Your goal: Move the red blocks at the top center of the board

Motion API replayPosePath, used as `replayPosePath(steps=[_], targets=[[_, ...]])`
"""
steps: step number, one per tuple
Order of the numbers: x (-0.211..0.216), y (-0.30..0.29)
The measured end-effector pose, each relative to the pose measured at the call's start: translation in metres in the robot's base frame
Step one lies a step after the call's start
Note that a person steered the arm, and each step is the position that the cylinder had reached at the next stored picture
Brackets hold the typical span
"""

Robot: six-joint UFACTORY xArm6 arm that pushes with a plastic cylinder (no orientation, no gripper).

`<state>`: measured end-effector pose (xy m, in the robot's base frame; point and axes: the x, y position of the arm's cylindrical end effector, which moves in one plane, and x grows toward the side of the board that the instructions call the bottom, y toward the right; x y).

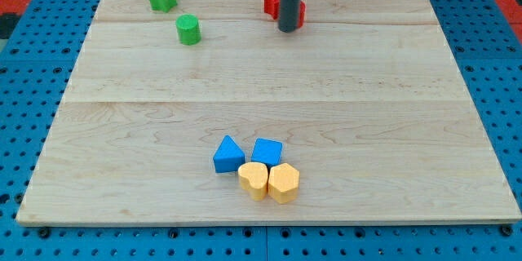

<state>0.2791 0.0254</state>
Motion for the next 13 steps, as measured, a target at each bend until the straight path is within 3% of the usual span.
replayPosePath(steps=[1,2,3,5,6,7,9,11,12,13], targets=[[0.014,0.045],[-0.013,0.113],[-0.051,0.096],[-0.059,0.004],[-0.074,0.006],[-0.071,0.058],[0.007,0.115],[-0.004,0.023],[0.009,0.004],[0.06,0.0]])
